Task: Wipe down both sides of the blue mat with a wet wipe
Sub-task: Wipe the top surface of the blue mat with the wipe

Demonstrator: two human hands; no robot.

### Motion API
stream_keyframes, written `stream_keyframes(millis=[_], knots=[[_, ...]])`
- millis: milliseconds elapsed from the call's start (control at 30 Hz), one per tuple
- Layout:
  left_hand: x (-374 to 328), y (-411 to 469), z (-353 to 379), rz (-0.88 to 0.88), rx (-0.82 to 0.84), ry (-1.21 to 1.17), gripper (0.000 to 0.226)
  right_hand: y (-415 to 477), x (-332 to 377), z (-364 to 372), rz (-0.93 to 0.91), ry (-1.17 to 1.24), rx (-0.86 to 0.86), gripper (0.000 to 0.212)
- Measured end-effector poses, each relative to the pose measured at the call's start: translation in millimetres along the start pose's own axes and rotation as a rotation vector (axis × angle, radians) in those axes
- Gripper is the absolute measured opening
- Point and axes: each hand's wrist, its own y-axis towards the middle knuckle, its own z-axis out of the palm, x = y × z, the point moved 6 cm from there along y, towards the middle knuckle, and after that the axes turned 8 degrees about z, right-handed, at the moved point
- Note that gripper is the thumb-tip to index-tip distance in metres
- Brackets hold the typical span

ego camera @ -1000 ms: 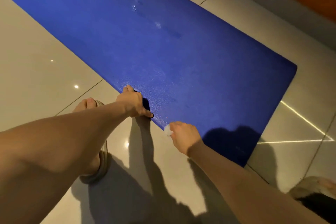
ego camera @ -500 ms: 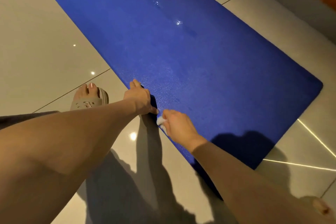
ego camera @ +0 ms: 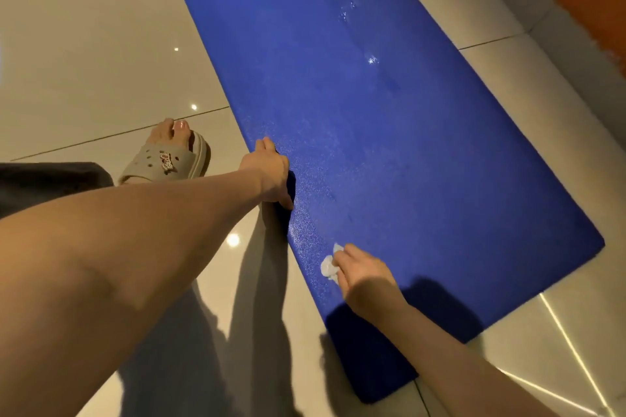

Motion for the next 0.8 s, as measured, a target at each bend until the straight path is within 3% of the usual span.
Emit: stream_keyframes(millis=[67,300,400,600,700,800], knots=[[2,-1,4,-0.014,-0.019,-0.028,0.101,30,16,-2,-0.008,-0.051,0.032,0.013],[2,-3,15,-0.077,-0.05,-0.074,0.111,124,46,-25,0.062,-0.021,-0.112,0.013],[1,-4,11,-0.101,-0.031,-0.081,0.107,101,38,-31,0.021,-0.001,-0.123,0.011],[-5,-3,5,-0.107,-0.021,-0.081,0.097,-7,-23,-13,-0.1,-0.039,0.012,0.01],[-5,-4,6,-0.118,-0.033,-0.093,0.096,7,-20,-14,-0.211,-0.103,-0.025,0.02],[-3,-4,9,-0.127,-0.039,-0.1,0.098,63,-1,-24,-0.167,-0.084,-0.137,0.009]])
